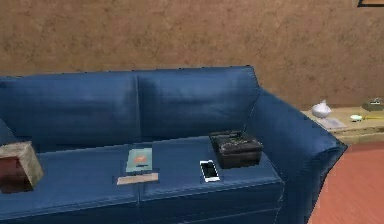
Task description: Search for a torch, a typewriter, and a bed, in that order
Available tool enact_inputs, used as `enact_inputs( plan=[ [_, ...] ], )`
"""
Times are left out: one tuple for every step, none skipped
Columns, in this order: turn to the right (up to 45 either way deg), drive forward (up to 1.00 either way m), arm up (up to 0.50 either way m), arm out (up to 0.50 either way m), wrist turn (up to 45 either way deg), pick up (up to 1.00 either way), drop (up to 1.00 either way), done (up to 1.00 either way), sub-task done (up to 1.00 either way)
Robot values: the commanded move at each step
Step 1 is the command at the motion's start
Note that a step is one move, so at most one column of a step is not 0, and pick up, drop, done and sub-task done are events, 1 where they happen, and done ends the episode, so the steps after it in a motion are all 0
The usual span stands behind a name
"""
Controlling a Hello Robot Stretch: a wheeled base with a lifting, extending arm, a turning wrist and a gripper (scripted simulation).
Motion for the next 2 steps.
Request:
enact_inputs(
  plan=[
    [21.0, 0.0, 0.0, 0.0, 0.0, 0.0, 0.0, 0.0, 0.0],
    [0.0, 0.45, 0.0, 0.0, 0.0, 0.0, 0.0, 0.0, 0.0]
  ],
)
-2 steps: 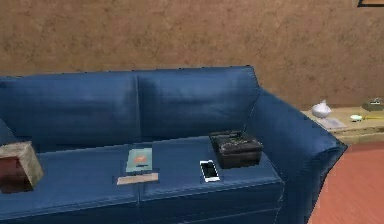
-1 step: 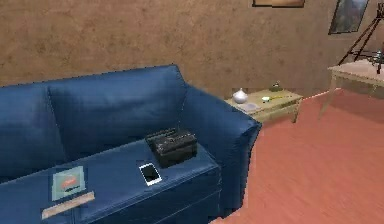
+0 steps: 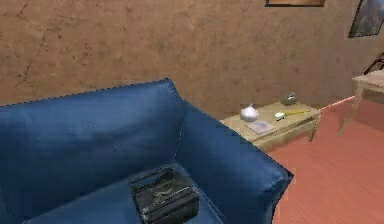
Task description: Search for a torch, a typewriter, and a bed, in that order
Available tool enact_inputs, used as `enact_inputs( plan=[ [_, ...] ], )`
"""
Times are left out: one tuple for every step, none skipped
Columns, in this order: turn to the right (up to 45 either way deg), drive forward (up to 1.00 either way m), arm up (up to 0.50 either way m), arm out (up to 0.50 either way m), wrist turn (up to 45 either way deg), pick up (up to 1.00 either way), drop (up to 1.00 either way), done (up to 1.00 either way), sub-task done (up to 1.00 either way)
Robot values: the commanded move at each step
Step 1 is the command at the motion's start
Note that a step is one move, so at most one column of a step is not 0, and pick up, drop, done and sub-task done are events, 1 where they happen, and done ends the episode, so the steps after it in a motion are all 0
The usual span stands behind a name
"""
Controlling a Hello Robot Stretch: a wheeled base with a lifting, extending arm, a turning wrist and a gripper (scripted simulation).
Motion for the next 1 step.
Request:
enact_inputs(
  plan=[
    [45.0, 0.0, 0.0, 0.0, 0.0, 0.0, 0.0, 0.0, 0.0]
  ],
)
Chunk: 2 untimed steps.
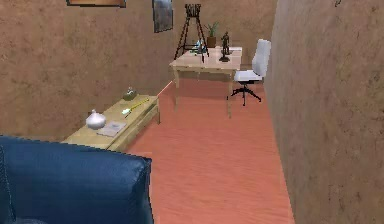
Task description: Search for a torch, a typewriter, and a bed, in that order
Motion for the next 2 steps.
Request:
enact_inputs(
  plan=[
    [9.0, 0.0, 0.0, 0.0, 0.0, 0.0, 0.0, 0.0, 0.0],
    [0.0, 0.75, 0.0, 0.0, 0.0, 0.0, 0.0, 0.0, 0.0]
  ],
)
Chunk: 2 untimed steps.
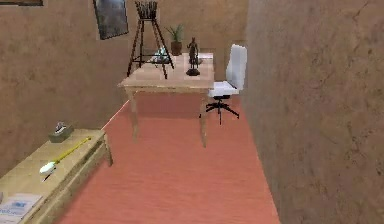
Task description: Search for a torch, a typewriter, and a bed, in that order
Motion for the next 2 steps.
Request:
enact_inputs(
  plan=[
    [-24.0, 0.0, 0.0, 0.0, 0.0, 0.0, 0.0, 0.0, 0.0],
    [0.0, 0.75, 0.0, 0.0, 0.0, 0.0, 0.0, 0.0, 0.0]
  ],
)
